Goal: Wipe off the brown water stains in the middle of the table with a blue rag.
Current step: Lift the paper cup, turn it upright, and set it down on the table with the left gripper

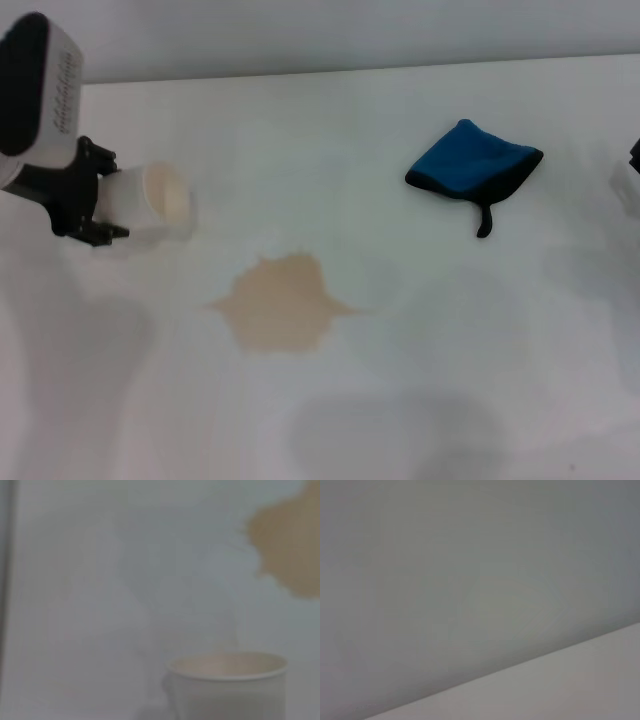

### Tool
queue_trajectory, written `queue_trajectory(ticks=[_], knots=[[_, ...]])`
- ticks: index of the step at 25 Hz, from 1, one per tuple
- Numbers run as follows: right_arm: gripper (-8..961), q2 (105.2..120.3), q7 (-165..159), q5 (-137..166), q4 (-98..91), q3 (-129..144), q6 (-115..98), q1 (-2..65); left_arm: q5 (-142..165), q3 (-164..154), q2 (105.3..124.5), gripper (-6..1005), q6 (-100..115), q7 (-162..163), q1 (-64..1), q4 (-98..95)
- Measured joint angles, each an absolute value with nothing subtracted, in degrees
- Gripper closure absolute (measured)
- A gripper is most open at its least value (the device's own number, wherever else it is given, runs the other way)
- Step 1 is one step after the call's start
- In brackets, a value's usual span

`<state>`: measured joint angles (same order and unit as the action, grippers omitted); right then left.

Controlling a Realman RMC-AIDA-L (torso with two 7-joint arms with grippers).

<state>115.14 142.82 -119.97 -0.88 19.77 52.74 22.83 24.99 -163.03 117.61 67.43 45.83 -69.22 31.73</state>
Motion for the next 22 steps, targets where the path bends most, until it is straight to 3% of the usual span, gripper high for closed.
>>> queue_trajectory(ticks=[5, 10, 22], knots=[[82, 115.17, 142.82, -119.97, -0.92, 19.77, 52.62, 23.49, 14.76, -163.03, 117.12, 317, 69.41, 46.18, -65.42, 33.33], [82, 115.23, 142.82, -119.97, -0.92, 19.77, 52.23, 23.75, 1.91, -163.04, 117.96, 333, 70.94, 45.6, -60.14, 34.26], [83, 115.38, 142.82, -119.8, -0.34, 19.8, 51.02, 23.73, -32.72, -162.95, 118.36, 339, 78.63, 37.7, -42.85, 24.93]])
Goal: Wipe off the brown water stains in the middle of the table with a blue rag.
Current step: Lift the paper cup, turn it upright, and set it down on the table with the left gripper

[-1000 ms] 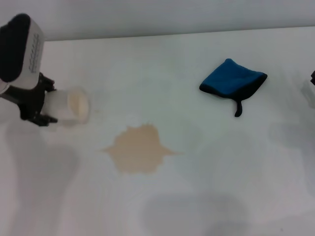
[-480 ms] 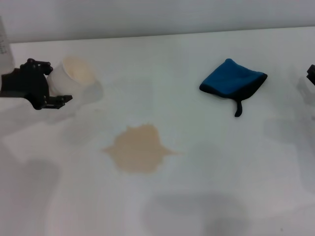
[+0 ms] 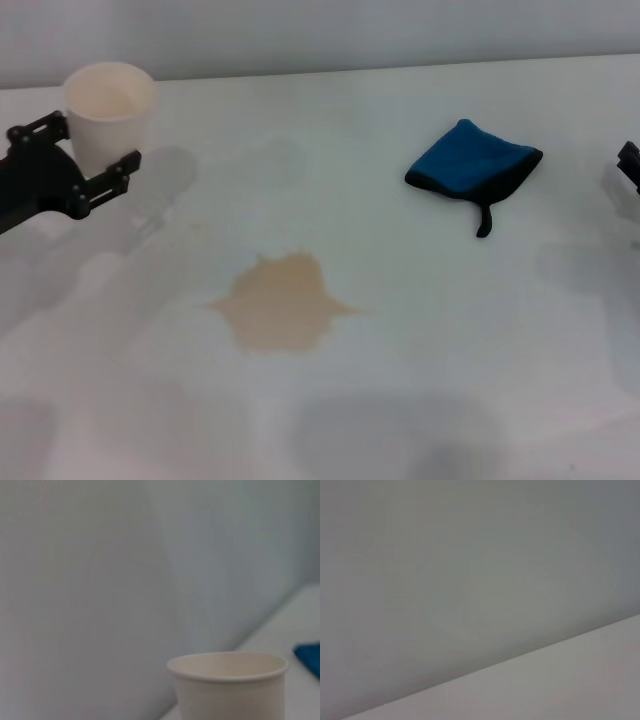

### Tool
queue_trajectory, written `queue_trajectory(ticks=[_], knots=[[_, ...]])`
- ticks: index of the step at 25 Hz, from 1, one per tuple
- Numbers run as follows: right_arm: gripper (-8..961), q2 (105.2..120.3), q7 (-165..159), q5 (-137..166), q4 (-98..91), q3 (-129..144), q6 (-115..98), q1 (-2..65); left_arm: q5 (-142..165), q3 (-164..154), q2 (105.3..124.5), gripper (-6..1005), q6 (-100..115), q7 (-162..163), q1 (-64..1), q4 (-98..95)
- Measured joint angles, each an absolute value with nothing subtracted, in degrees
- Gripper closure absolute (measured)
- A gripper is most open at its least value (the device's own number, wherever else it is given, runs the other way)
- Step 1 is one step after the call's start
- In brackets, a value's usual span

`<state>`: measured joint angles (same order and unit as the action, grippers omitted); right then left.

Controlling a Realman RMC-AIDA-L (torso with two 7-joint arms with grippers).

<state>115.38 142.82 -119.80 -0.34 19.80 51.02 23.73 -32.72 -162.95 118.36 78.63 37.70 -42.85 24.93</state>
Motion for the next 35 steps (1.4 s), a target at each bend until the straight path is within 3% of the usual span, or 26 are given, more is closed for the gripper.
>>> queue_trajectory(ticks=[14, 35], knots=[[82, 115.56, 142.82, -119.47, -0.1, 20.13, 50.52, 23.02, -66.24, -162.79, 119.3, 342, 65.35, 12.04, -27.02, -3.97], [83, 115.31, 138.08, -119.72, 0.19, 19.9, 49.77, 22.06, -69.08, -159.46, 119.72, 346, 50.03, 11.52, -29.15, -11.34]])
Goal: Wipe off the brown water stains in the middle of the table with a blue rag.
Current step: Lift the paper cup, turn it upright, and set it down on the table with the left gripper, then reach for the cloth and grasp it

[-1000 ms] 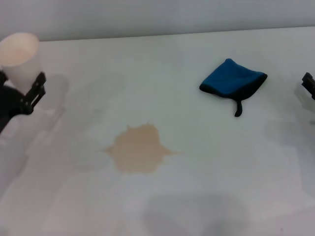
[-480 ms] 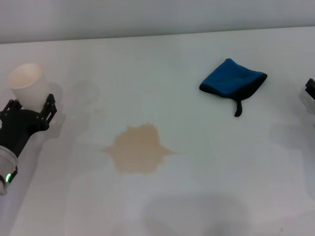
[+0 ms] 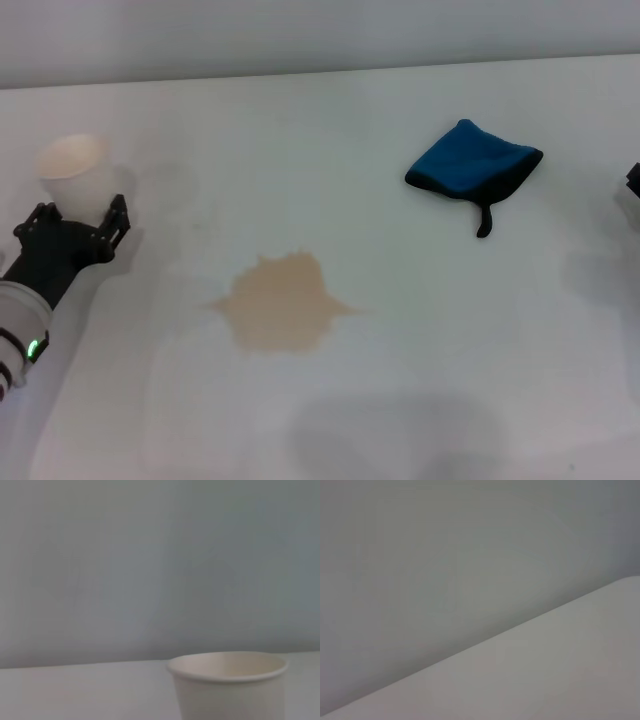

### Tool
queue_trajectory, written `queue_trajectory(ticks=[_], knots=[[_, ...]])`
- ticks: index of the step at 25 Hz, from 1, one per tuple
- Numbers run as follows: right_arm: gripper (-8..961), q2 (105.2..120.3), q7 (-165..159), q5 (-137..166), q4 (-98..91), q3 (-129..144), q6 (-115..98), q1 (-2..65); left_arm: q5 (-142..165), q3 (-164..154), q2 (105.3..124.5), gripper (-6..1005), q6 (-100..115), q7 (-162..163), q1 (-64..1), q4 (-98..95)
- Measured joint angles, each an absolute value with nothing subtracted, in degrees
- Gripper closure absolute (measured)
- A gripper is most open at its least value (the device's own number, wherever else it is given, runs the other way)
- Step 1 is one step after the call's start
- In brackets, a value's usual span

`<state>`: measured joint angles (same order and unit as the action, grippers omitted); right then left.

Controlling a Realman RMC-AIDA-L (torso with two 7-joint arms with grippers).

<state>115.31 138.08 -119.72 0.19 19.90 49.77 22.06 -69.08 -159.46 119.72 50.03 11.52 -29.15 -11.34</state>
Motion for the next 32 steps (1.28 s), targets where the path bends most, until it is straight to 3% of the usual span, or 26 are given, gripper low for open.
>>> queue_trajectory(ticks=[11, 22, 28, 32], knots=[[83, 115.31, 138.02, -119.89, 0.01, 19.86, 49.68, 22.56, -68.82, -159.49, 119.71, 345, 46.48, 10.86, -29.14, -12.71], [84, 115.31, 137.66, -119.74, 0.0, 19.86, 50.04, 22.18, -69.21, -159.25, 119.63, 233, 48.98, 10.79, -26.26, -14.81], [83, 115.31, 137.64, -119.56, 0.18, 19.86, 50.25, 21.95, -69.22, -159.24, 119.66, 107, 49.5, 10.66, -24.39, -16.0], [83, 115.31, 137.63, -119.53, 0.33, 19.91, 50.38, 21.83, -68.96, -159.45, 119.56, 106, 50.76, 10.51, -22.75, -17.22]])
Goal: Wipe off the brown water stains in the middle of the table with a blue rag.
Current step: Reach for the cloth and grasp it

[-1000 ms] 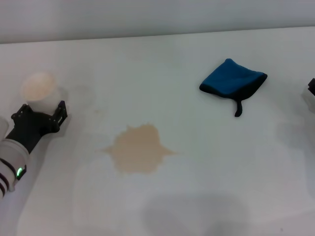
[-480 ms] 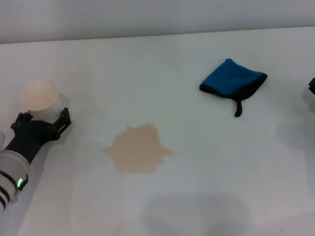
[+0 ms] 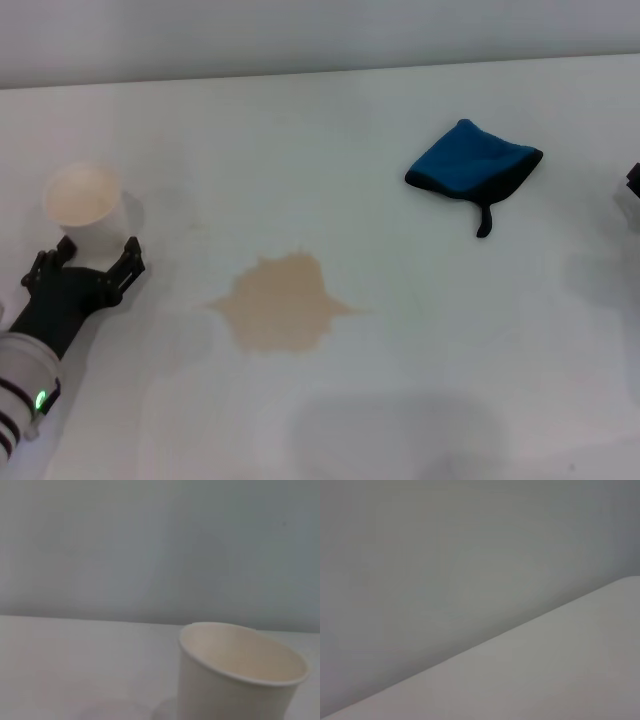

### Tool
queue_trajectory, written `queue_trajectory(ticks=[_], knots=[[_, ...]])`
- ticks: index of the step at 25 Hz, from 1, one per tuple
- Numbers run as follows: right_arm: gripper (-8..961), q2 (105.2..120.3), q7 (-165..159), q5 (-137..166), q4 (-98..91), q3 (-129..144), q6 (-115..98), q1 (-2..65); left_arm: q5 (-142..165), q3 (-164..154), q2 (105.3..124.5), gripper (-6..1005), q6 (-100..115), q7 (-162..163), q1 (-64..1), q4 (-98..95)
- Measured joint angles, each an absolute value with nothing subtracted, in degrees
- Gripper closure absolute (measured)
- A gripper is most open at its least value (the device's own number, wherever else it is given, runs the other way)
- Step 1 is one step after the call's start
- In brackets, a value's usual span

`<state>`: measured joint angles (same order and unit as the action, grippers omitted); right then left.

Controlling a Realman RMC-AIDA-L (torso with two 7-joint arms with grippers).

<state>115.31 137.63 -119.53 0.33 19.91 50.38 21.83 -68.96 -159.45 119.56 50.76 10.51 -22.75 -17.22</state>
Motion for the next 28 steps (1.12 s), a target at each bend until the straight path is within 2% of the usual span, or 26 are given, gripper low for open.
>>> queue_trajectory(ticks=[8, 17, 23, 28], knots=[[84, 115.4, 137.63, -119.52, 0.49, 20.01, 51.1, 21.96, -68.85, -159.59, 119.63, 106, 54.84, 10.48, -18.82, -18.17], [84, 115.5, 137.51, -119.46, 0.53, 20.08, 54.98, 21.82, -66.9, -159.56, 119.22, 106, 71.18, 11.27, -11.02, -17.82], [83, 114.91, 127.03, -117.21, -2.47, 24.26, 55.75, 22.66, -67.76, -159.09, 119.0, 106, 75.89, 16.43, -10.14, -13.19], [84, 115.05, 116.42, -114.84, -11.84, 34.47, 56.07, 24.01, -70.37, -159.01, 118.99, 106, 76.75, 22.71, -10.54, -9.48]])
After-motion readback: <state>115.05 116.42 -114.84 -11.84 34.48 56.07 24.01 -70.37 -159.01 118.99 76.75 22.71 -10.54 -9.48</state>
